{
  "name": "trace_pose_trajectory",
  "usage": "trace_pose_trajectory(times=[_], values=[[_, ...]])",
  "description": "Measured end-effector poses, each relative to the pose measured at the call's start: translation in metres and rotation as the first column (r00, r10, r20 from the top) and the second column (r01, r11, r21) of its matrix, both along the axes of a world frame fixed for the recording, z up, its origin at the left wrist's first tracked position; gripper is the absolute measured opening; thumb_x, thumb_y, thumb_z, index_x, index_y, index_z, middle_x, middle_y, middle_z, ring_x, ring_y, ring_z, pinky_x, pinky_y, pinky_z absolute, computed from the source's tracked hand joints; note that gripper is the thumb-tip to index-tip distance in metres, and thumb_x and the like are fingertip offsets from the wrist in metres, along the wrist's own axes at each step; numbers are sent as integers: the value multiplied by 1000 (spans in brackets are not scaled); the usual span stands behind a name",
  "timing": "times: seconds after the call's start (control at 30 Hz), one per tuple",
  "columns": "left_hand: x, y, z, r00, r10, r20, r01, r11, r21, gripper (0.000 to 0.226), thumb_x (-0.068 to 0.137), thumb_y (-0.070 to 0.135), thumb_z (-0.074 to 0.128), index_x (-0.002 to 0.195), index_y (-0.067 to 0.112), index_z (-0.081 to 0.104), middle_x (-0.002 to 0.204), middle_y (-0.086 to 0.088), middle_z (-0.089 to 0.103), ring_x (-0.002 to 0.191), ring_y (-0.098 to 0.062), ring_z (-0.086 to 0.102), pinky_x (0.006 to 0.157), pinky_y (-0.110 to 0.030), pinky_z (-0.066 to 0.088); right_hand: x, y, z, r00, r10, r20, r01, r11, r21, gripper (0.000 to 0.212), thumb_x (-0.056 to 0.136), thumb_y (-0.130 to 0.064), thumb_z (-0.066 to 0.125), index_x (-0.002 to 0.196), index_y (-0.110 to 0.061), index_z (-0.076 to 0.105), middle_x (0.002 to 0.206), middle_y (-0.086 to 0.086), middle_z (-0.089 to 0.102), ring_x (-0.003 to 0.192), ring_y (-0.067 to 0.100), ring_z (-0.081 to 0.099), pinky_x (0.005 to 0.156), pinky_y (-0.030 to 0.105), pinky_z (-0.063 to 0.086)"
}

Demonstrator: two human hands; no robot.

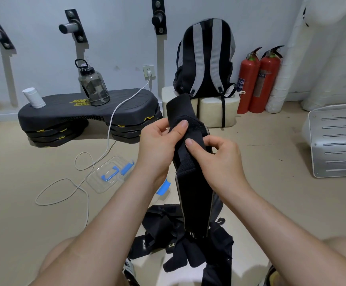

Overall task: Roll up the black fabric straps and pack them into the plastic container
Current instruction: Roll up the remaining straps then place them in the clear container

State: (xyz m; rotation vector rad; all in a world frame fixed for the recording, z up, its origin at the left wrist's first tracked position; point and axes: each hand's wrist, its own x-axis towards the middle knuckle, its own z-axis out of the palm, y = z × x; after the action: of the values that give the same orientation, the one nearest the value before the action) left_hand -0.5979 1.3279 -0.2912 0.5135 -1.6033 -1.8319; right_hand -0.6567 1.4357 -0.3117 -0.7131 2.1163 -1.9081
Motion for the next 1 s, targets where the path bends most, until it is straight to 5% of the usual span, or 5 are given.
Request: trace_pose_trajectory(times=[0.2,0.47,0.57,0.77,1.0], values=[[-4,-6,-1,975,211,-68,-221,920,-323,10,86,15,66,79,21,70,81,-11,72,74,-15,63,76,-48,56,1,1,-2,957,215,194,-215,976,-22,23,89,-34,72,79,-14,78,77,4,76,78,23,75,79,47,61],[-6,-12,-2,987,90,-130,-59,973,221,16,99,10,54,92,2,66,82,-12,69,74,-23,65,74,-38,57,3,1,-9,908,333,252,-319,943,-95,23,97,-25,63,89,-6,74,83,8,73,77,17,67,77,38,55],[-7,-13,-1,982,96,-159,-54,966,253,16,99,10,54,94,1,66,85,-14,69,76,-24,65,75,-39,58,5,0,-10,917,318,241,-290,946,-142,18,93,-22,68,84,-8,74,75,0,70,73,12,65,70,29,53],[-8,-14,4,970,129,-208,-58,947,317,17,100,10,53,96,2,68,88,-13,71,78,-23,67,81,-42,57,4,-2,-11,858,327,396,-238,937,-257,26,94,-25,65,97,-1,76,98,21,74,88,29,72,83,38,58],[-3,-13,11,981,-52,-189,120,922,367,29,99,24,55,112,0,65,106,-16,71,98,-29,68,94,-46,55,-7,2,-7,937,234,258,-183,961,-207,11,90,-15,70,84,-11,78,79,5,75,75,14,70,70,26,54]])
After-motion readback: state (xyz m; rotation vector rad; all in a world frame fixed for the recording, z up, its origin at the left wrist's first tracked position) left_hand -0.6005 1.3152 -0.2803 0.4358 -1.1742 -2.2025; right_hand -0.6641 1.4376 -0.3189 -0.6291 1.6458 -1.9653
